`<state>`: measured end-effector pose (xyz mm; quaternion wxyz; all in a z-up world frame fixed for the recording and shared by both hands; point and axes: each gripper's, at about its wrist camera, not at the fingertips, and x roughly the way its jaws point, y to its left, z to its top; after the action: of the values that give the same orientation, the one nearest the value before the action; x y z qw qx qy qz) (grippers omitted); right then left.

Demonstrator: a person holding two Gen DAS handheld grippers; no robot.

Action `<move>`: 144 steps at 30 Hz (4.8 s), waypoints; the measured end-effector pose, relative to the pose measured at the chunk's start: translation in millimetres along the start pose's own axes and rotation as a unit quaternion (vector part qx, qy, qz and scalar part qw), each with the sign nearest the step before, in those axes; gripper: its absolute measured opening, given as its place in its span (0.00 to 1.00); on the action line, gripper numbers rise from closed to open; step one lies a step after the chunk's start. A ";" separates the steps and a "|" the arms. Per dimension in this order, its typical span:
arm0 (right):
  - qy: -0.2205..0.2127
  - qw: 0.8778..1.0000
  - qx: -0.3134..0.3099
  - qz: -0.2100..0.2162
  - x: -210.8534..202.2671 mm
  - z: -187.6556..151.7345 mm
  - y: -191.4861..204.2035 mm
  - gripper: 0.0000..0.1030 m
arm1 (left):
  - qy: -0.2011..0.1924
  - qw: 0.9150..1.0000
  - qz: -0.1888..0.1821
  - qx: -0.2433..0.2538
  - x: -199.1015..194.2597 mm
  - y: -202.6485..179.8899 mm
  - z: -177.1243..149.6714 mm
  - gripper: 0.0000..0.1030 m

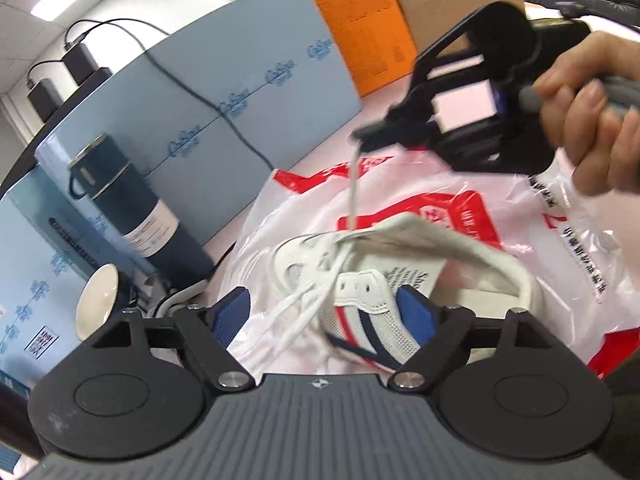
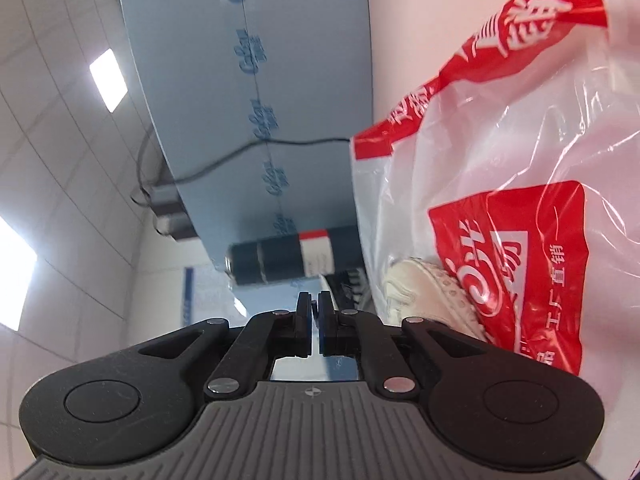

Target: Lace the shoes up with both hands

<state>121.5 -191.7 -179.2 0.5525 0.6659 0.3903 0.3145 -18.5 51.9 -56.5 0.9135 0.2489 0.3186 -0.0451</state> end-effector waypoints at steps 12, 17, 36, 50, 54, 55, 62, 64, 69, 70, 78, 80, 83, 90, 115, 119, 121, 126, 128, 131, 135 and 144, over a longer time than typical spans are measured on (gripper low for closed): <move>-0.118 0.986 0.040 0.110 -53.0 22.0 23.8 0.04 | 0.003 0.991 -0.015 -0.130 5.0 12.2 -12.0 0.77; -0.171 0.976 0.043 0.125 -78.8 30.4 26.2 0.04 | 0.026 0.972 -0.037 -0.230 15.3 22.1 -27.5 0.83; -0.309 0.935 0.027 0.173 -152.6 51.3 50.1 0.04 | 0.064 0.953 -0.038 -0.294 29.7 25.7 -43.0 0.88; -0.107 0.993 -0.038 -0.036 -102.7 31.7 51.2 0.49 | 0.031 0.971 0.001 -0.238 14.5 14.9 -34.3 0.82; -0.022 0.995 0.023 -0.089 -47.0 8.9 11.5 0.47 | -0.031 0.981 0.001 -0.194 0.5 8.0 -26.7 0.78; -0.006 0.994 0.029 -0.105 -36.9 2.1 6.1 0.47 | -0.032 0.983 0.002 -0.181 1.6 6.0 -23.3 0.72; 0.005 0.983 0.032 -0.181 3.6 -15.0 -18.6 0.47 | -0.020 0.990 -0.007 -0.142 16.9 -4.9 -16.2 0.36; -0.006 0.982 0.014 -0.191 5.6 -12.9 -16.1 0.46 | -0.022 0.989 -0.015 -0.142 16.0 -5.6 -16.9 0.29; -0.003 0.981 -0.017 -0.194 17.2 -10.9 -13.9 0.46 | -0.022 0.988 -0.021 -0.151 18.3 -5.2 -19.4 0.31; 0.007 0.980 -0.021 -0.200 23.0 -10.6 -14.5 0.46 | -0.022 0.988 -0.022 -0.154 19.1 -5.1 -19.7 0.30; -0.024 0.971 -0.085 -0.220 26.1 -13.7 -4.2 0.20 | -0.018 0.985 -0.022 -0.168 19.6 -4.0 -22.9 0.36; -0.017 0.974 -0.095 -0.204 27.5 -13.6 -0.6 0.08 | -0.018 0.985 -0.024 -0.172 20.2 -3.3 -23.5 0.36; -0.011 0.980 -0.093 -0.177 27.8 -13.4 3.7 0.06 | -0.019 0.984 -0.027 -0.178 20.7 -1.7 -25.0 0.36; -0.014 0.980 -0.059 -0.190 16.1 -19.0 12.8 0.15 | -0.018 0.983 -0.024 -0.180 20.9 -1.0 -25.5 0.39; -0.059 0.994 -0.020 -0.094 -0.7 -1.8 12.2 0.02 | -0.017 0.985 -0.018 -0.169 16.7 -4.8 -22.3 0.26; -0.005 0.991 -0.029 -0.129 8.6 -4.2 13.8 0.12 | -0.013 0.984 -0.017 -0.175 17.7 -4.7 -22.6 0.26; 0.007 0.987 -0.037 -0.154 15.5 -9.9 9.5 0.25 | -0.012 0.984 -0.018 -0.178 18.2 -4.7 -22.5 0.26; 0.023 0.979 -0.072 -0.191 33.1 -16.5 6.9 0.25 | -0.009 0.983 -0.020 -0.182 18.7 -3.8 -23.3 0.27; 0.022 0.976 -0.106 -0.190 37.9 -17.5 9.0 0.20 | -0.009 0.983 -0.022 -0.182 19.1 -4.0 -22.7 0.27; 0.016 0.974 -0.127 -0.186 42.2 -15.5 4.5 0.03 | -0.010 0.983 -0.021 -0.181 19.4 -4.7 -21.9 0.28; 0.002 0.991 -0.062 -0.118 32.1 -13.4 -5.2 0.03 | -0.009 0.984 -0.012 -0.176 16.7 -3.6 -22.2 0.27; -0.033 0.999 0.029 0.029 9.1 -4.0 3.4 0.03 | 0.001 0.982 -0.018 -0.190 19.8 -0.7 -23.5 0.28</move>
<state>123.2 -182.1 -175.2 0.5361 0.7029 0.3614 0.2965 -16.2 64.1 -84.5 0.9429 0.0650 0.3268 0.0005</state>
